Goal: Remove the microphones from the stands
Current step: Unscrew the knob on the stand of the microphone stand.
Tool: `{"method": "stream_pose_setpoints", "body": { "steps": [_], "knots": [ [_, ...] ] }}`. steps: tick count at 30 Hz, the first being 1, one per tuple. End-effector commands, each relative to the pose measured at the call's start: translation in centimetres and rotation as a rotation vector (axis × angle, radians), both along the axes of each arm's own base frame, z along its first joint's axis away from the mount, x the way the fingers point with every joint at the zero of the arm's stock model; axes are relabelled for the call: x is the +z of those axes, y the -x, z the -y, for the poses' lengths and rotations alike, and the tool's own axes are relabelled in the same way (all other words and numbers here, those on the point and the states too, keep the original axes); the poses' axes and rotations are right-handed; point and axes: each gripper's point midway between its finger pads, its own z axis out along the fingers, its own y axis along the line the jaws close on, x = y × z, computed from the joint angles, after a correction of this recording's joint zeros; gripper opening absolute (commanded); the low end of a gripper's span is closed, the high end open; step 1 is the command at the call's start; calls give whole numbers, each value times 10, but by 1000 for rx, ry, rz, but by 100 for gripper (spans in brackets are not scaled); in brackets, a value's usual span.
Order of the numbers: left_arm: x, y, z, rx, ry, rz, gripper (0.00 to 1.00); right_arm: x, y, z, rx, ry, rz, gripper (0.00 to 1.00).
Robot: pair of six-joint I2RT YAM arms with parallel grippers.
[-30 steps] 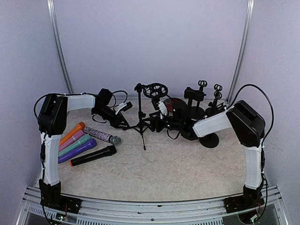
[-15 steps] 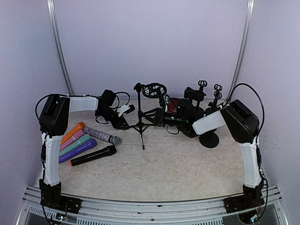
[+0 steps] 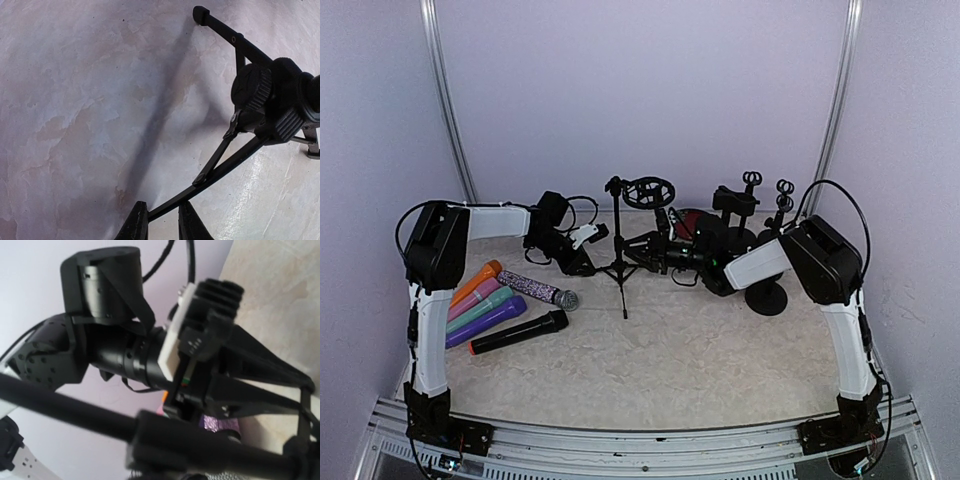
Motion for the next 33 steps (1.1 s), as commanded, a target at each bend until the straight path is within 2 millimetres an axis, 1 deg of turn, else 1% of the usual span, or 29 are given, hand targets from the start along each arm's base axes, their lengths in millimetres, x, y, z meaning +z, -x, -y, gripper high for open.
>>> {"method": "stream_pose_setpoints", "body": {
  "steps": [1,4,8,10,12,13,18,21,23,28,33],
  "knots": [
    [-15,-2,0,-2,-31,10,20,11,-8,-1,-2,-49,18,33],
    [-16,-2,-1,-2,-35,10,20,12,-9,-2,-2,-62,18,31],
    [-17,-3,-1,-1,-37,12,20,12,-9,-2,-2,-60,23,22],
    [-17,-3,-1,-1,-39,11,20,10,-8,0,-4,-56,23,14],
    [-17,-3,-1,0,-41,12,19,11,-8,2,-13,-54,33,3],
    [-19,-3,-1,0,-43,10,19,11,-8,3,-15,-50,36,0],
    [-18,-4,0,-1,-44,15,19,7,-7,4,-27,15,98,0],
    [-17,-5,0,0,-45,16,19,-6,-7,4,-48,126,179,0],
    [-16,-5,0,-1,-48,16,19,-16,-8,5,-67,229,294,0],
    [-16,-6,0,-2,-51,15,18,-43,-6,10,-89,439,475,0],
    [-18,-6,1,-4,-53,13,18,-54,-8,9,-112,602,658,0]
  ]
}}
